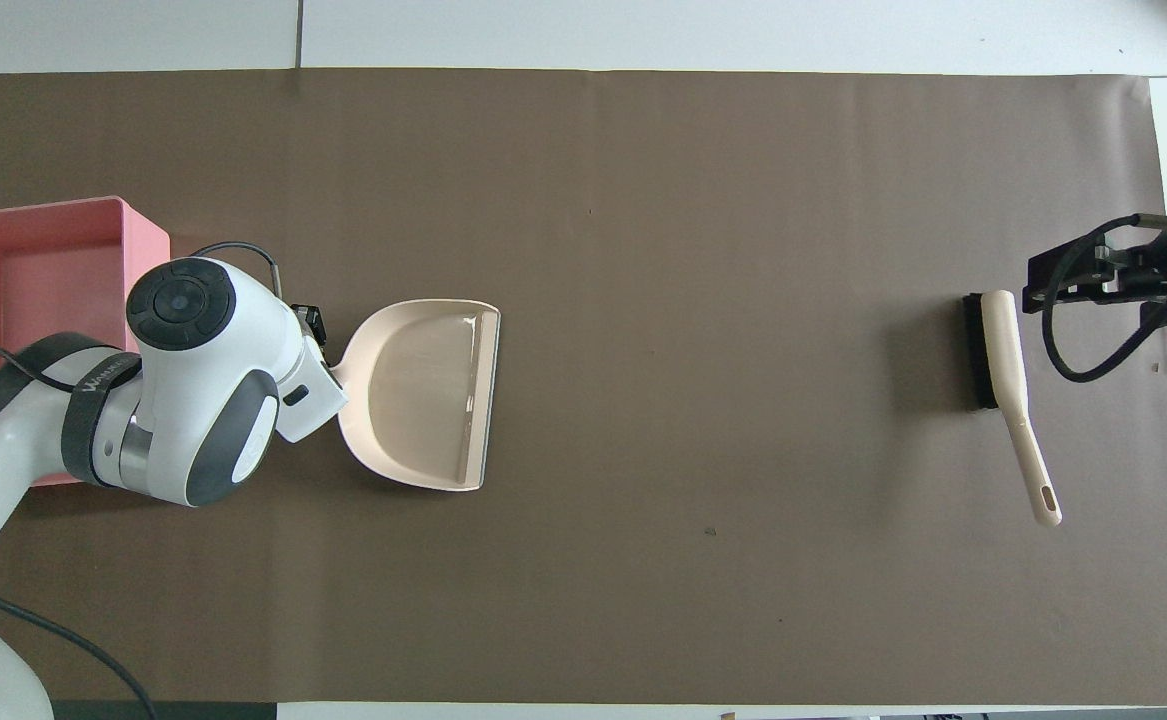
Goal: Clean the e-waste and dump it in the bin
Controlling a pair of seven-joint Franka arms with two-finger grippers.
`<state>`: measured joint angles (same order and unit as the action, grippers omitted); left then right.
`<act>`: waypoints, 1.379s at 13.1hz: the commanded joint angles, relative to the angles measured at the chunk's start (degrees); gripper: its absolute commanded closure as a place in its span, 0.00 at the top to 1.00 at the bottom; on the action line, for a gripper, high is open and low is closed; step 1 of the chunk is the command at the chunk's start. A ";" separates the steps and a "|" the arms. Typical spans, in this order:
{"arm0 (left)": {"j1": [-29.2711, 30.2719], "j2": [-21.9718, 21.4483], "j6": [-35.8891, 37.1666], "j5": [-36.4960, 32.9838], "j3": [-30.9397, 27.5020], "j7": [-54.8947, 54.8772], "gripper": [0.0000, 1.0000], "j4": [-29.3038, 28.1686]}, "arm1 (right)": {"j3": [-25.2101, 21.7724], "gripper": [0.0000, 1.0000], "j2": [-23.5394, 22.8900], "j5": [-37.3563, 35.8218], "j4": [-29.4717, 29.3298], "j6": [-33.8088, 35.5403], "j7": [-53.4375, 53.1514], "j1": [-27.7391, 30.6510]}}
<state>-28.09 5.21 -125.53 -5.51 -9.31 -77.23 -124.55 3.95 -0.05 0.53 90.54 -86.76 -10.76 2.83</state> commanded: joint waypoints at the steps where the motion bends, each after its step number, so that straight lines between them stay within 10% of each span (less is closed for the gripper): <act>1: -1.71 0.15 -0.78 -0.55 -0.71 6.28 0.32 -1.05 | -1.75 1.00 0.57 0.79 0.25 0.45 1.18 -1.25; 7: -0.39 -4.41 8.81 -0.46 -1.06 19.81 0.96 2.64 | -6.94 1.00 0.66 0.88 0.69 0.19 1.26 -5.65; 14: 12.16 -10.05 16.36 -0.46 -1.15 57.32 0.98 4.39 | -6.50 1.00 0.75 0.88 0.69 0.19 1.44 -4.94; 18: 18.41 -9.08 18.55 -0.03 -1.15 58.86 0.98 11.50 | -6.50 1.00 0.75 0.88 0.34 0.19 3.90 -4.94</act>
<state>-11.65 -4.54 -110.11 -5.52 -10.90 -20.38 -117.34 -2.75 0.05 0.60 90.56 -86.76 -8.99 -2.62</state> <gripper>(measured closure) 0.018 0.000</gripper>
